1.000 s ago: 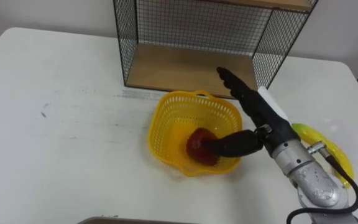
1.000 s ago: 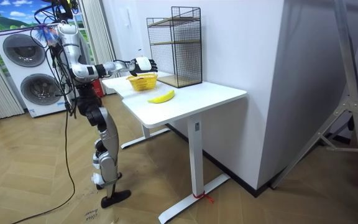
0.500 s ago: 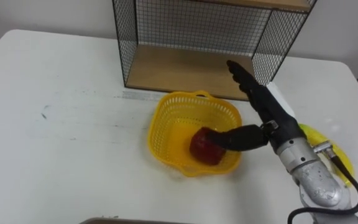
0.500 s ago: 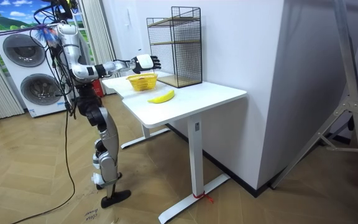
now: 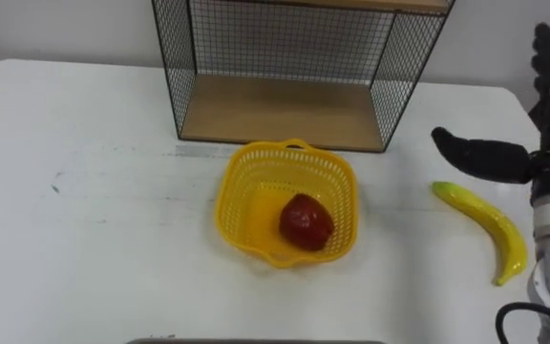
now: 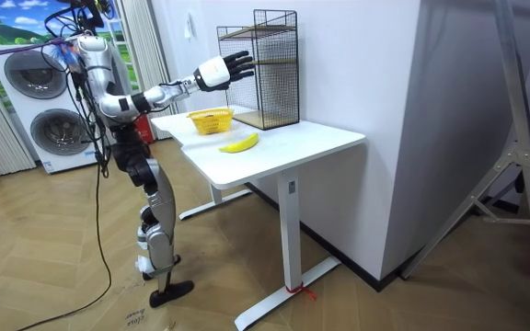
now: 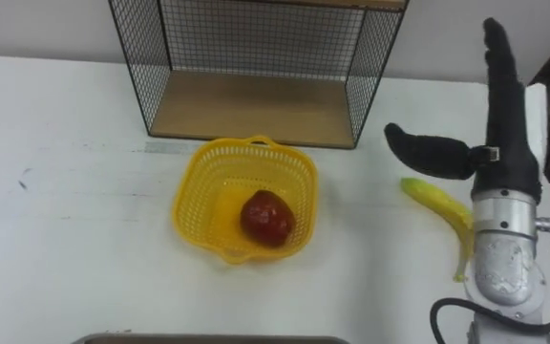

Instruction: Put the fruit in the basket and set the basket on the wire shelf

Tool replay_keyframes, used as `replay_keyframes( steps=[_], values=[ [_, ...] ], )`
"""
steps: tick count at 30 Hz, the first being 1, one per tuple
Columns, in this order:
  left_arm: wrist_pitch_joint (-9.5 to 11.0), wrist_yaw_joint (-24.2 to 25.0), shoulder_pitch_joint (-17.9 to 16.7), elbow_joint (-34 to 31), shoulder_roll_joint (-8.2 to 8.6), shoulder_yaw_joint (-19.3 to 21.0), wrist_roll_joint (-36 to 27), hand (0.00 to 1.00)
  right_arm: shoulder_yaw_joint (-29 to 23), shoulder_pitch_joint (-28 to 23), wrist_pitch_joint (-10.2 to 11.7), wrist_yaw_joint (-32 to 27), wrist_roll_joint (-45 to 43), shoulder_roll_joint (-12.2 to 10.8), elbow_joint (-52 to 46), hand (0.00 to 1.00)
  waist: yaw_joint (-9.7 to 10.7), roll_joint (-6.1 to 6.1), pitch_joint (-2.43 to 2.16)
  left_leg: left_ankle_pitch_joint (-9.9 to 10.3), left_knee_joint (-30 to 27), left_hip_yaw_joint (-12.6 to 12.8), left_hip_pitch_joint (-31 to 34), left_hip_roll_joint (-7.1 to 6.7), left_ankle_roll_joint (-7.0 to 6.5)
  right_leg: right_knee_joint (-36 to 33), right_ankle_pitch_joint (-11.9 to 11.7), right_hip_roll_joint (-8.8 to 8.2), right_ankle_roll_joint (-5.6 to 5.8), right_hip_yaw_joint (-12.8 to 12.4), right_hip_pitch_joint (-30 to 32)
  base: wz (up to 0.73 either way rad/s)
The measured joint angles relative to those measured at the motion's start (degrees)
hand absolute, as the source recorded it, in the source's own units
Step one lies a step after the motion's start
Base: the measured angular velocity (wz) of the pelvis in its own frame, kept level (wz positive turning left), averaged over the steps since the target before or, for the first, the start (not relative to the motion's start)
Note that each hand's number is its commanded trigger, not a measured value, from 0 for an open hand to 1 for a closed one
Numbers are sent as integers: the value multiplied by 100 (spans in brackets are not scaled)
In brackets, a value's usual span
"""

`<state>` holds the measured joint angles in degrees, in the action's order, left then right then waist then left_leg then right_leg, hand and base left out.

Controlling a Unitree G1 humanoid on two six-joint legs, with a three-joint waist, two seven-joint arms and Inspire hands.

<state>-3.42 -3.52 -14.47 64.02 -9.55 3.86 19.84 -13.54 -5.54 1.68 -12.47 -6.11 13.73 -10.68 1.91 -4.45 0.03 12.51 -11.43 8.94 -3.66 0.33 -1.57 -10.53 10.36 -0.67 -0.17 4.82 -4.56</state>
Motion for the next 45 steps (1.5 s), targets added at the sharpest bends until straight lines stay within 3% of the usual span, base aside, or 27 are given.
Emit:
replay_keyframes(
  steps=[3, 10, 15, 22, 26, 36, 45],
  values=[
    [-2, 0, -71, 0, -9, 63, 2, 0, -218, 16, 0, -199, 8, 78, 137, 0, 50, -52, -34, 0, -1, -8, -19, 0, 0, -2, 0, -3, 1, 18, 0, 0],
    [-34, 2, -68, -111, -16, 240, 60, 0, -402, 57, -51, -298, -125, 376, 673, 0, 92, -125, 11, 1, 23, 16, -60, 18, 2, -15, -1, 1, 1, 7, -13, -1],
    [-51, 15, -60, -128, -37, 278, 96, 0, -403, 252, -122, -146, -117, 654, 1182, 0, 77, -166, 8, -5, 70, 31, -74, 2, 1, -18, 0, -2, 0, -6, 22, -2],
    [-241, 9, -25, -232, -62, 271, 94, 0, -338, 728, -372, 273, -43, 740, 2007, 0, 66, -252, 11, -24, 73, 25, -59, 1, 2, -17, -1, -4, 0, 5, 53, 0],
    [-247, 23, -36, -233, -78, 273, 90, 0, -336, 910, -427, 580, 7, 754, 2291, 0, 68, -257, 12, -24, 69, 23, -46, 4, 2, -11, -1, -10, 0, 48, 52, 0],
    [-246, 32, -37, -295, -147, 272, 0, 0, -272, 965, -440, 1303, 161, 824, 2850, 0, -5, -269, 8, -23, 72, 22, -110, 18, 4, -11, -1, -10, 0, 59, 6, 0],
    [-249, 39, -87, -495, -188, 403, -11, 0, -111, 1019, -619, 2008, 158, 869, 3581, 0, -87, -313, -4, -22, 78, 3, -160, 26, 3, -11, -1, -31, 1, 131, -47, 1]
  ],
)
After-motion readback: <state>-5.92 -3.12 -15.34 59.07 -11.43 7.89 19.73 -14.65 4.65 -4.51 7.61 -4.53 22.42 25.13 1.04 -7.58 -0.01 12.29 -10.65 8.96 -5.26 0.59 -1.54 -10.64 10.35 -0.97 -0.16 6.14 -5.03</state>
